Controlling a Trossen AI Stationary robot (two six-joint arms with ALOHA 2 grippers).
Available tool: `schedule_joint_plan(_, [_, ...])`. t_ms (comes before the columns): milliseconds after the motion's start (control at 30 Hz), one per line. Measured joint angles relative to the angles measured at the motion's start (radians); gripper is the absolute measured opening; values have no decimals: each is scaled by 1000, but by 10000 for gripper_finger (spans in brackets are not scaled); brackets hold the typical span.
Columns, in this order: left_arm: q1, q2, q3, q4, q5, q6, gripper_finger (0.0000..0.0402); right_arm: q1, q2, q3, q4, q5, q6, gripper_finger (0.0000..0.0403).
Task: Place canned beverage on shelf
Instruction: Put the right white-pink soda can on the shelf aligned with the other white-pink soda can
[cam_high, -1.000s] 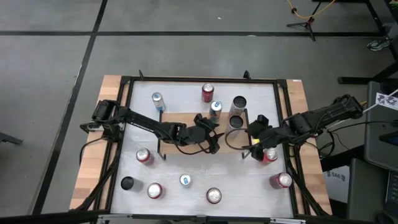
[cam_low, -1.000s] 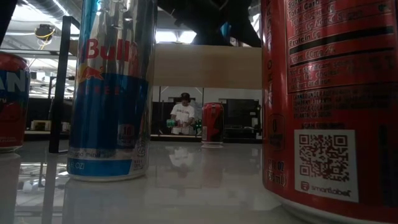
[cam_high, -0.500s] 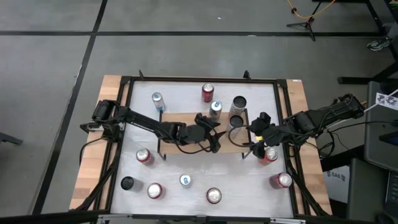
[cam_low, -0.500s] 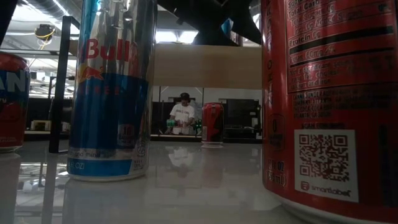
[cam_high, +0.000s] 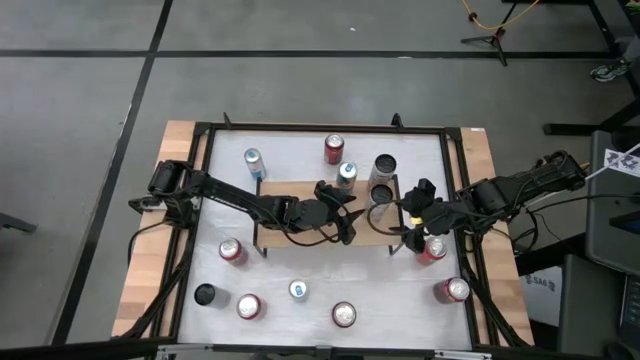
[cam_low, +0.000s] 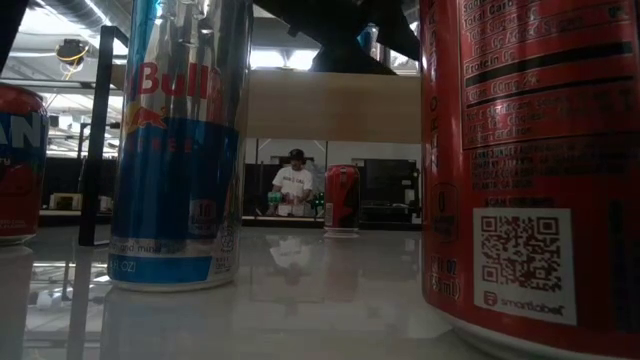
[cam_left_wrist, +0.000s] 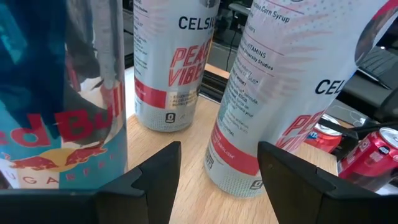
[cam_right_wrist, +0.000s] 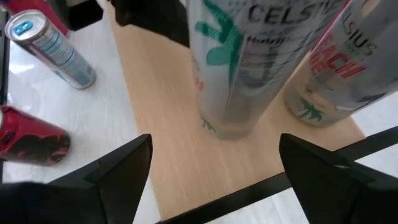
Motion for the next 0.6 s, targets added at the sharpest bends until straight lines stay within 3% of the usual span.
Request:
schedule_joint_plan(467, [-8, 0, 0, -97, 2, -25, 211, 0, 46, 0, 76, 9, 39, 342])
schedule_joint_plan(600, [-8, 0, 0, -97, 1, -26, 211, 0, 66, 0, 79, -55, 107, 342])
